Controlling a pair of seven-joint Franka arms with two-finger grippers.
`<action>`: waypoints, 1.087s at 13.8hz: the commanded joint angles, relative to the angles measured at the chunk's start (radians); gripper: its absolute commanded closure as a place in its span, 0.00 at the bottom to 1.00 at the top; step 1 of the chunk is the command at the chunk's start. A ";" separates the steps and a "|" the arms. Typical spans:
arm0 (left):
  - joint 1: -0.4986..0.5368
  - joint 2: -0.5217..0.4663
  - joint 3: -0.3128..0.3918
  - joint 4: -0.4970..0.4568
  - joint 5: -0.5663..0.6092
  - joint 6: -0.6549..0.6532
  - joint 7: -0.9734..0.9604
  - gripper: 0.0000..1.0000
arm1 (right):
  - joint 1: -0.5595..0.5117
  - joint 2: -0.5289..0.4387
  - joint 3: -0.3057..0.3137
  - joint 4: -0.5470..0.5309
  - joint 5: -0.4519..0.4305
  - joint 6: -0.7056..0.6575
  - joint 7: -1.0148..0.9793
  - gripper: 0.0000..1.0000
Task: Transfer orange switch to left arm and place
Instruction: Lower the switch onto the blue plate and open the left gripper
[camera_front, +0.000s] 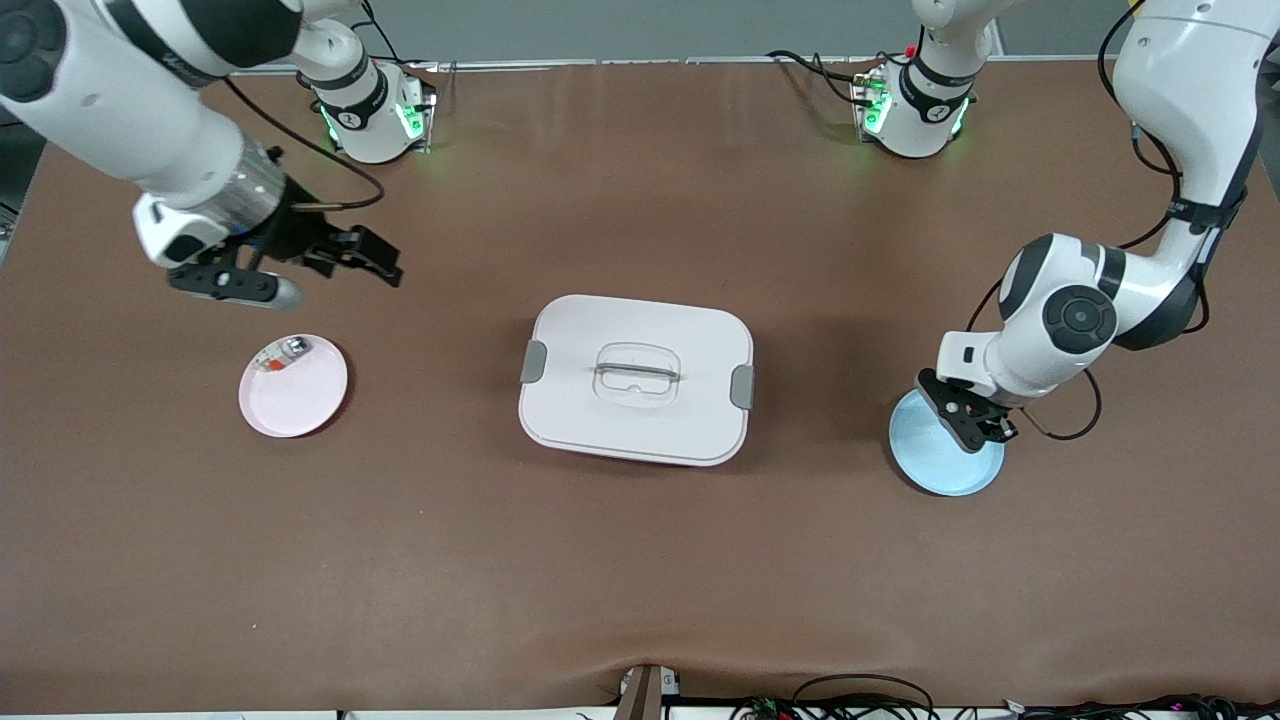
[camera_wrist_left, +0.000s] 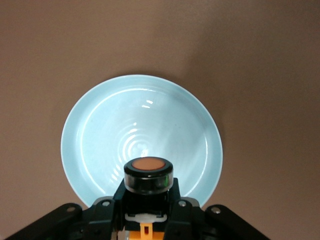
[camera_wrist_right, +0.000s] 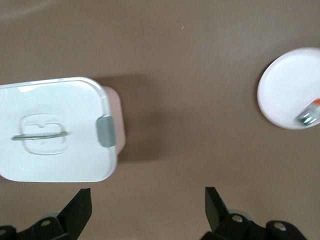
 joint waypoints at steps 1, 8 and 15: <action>0.044 0.070 -0.008 0.019 0.054 0.066 0.104 1.00 | -0.097 -0.044 0.016 -0.028 -0.059 -0.015 -0.154 0.00; 0.061 0.140 -0.007 0.019 0.105 0.121 0.322 1.00 | -0.269 -0.039 0.016 -0.001 -0.132 -0.027 -0.320 0.00; 0.058 0.166 -0.007 0.041 0.104 0.129 0.335 0.00 | -0.343 -0.013 0.018 0.160 -0.134 -0.125 -0.386 0.00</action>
